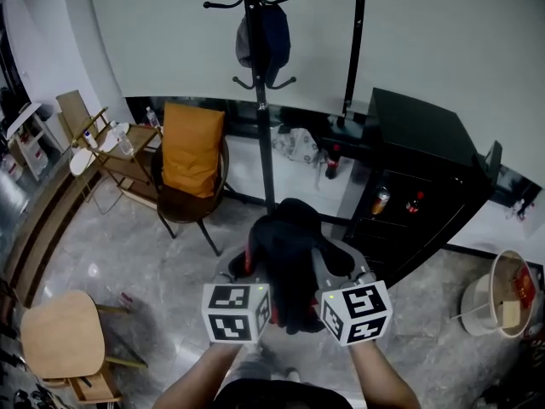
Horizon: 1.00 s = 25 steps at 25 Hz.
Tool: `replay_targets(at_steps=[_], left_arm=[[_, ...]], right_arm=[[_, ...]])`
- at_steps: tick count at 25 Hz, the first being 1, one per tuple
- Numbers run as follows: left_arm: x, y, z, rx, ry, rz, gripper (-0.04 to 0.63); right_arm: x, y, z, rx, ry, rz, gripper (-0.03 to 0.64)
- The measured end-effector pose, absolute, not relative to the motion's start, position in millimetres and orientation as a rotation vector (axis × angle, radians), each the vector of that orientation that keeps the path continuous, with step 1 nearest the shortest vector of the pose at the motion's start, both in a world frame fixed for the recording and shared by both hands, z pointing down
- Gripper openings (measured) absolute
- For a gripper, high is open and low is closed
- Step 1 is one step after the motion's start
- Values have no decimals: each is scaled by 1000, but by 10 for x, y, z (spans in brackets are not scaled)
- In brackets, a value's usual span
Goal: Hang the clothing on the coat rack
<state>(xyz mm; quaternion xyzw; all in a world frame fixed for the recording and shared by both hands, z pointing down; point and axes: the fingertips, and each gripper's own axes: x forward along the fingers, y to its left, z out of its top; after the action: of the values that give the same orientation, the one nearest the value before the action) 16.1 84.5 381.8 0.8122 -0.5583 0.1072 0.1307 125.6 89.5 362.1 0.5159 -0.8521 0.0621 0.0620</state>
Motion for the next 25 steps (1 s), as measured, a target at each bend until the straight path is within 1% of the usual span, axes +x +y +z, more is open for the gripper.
replay_targets(at_steps=[12,25], left_arm=[[-465,-12,3791,2401,-1524,293,11],[-975,-607,3667,2455,-1475,235,11]], right_arm=[[640,87,3590,1649,-2484,210,32],[112,-404,3448,1708,-2441,148,31]])
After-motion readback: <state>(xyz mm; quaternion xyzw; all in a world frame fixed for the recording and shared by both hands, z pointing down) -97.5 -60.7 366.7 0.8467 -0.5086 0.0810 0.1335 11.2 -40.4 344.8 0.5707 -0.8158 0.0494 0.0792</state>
